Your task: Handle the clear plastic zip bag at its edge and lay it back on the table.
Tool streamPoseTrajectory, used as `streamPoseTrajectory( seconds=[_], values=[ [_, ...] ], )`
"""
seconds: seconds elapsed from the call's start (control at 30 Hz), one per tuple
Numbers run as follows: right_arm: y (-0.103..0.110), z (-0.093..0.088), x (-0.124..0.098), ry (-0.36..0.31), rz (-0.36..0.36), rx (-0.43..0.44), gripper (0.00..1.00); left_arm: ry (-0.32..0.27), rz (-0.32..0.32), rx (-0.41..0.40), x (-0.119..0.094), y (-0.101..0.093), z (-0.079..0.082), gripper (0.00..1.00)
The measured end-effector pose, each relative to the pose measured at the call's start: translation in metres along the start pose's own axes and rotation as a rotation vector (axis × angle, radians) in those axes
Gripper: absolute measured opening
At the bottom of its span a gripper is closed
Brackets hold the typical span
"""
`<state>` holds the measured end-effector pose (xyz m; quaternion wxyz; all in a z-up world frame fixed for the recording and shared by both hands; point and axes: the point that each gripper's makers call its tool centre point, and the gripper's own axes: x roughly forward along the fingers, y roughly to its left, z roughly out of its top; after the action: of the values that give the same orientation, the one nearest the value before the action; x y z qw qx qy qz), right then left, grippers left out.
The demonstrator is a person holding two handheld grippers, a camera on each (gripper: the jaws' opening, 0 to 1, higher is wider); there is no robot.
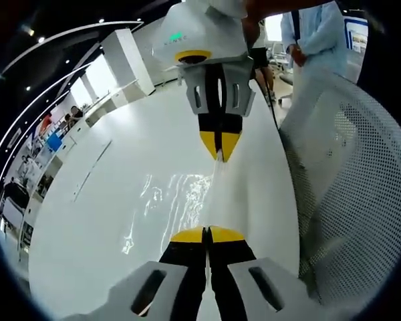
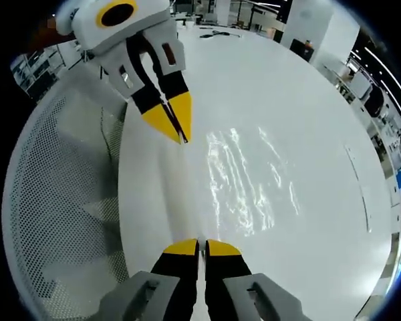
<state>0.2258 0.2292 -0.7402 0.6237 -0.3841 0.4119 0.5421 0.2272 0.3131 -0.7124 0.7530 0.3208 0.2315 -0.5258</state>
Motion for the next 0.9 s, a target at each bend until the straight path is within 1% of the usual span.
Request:
streamPoseTrajectory(
  seconds=[0.07,0.1,0.13,0.23,0.37,0.5,0.6,0.67,0.8,0.9],
  values=[
    [-0.002,-0.004,-0.001,0.015,-0.005,0.002,0.0,0.006,0.003,0.0,-0.001,0.001,-0.002,0.0],
    [-0.001,-0.003,-0.002,-0.001,0.002,0.009,0.0,-0.003,0.001,-0.011,-0.002,0.0,-0.001,0.0],
    [-0.001,-0.002,-0.003,-0.002,0.0,0.014,0.0,-0.002,0.001,-0.006,-0.002,0.0,-0.001,0.0],
    [0.0,-0.004,-0.002,0.011,-0.003,-0.004,0.0,0.0,0.004,0.004,-0.002,-0.001,0.001,0.0],
    [-0.002,-0.001,-0.008,0.007,-0.006,0.001,0.0,0.001,0.005,0.001,-0.003,0.0,-0.001,0.0],
    [-0.003,0.004,-0.016,-0.007,-0.016,-0.015,0.0,-0.015,0.007,-0.016,-0.008,0.002,0.0,0.0],
    [0.001,0.009,-0.021,-0.024,-0.008,-0.022,0.0,-0.021,0.02,-0.013,-0.011,0.006,0.0,0.0],
    [0.001,0.011,-0.019,-0.034,-0.005,-0.049,0.0,-0.025,0.026,-0.006,-0.012,0.007,0.001,0.0],
    [0.004,0.011,-0.019,-0.041,0.002,-0.06,0.0,-0.024,0.024,0.004,-0.012,0.005,0.001,0.0],
    [0.01,0.012,-0.019,-0.055,0.023,-0.061,0.0,-0.025,0.024,0.013,-0.013,0.004,0.0,0.0]
  ],
)
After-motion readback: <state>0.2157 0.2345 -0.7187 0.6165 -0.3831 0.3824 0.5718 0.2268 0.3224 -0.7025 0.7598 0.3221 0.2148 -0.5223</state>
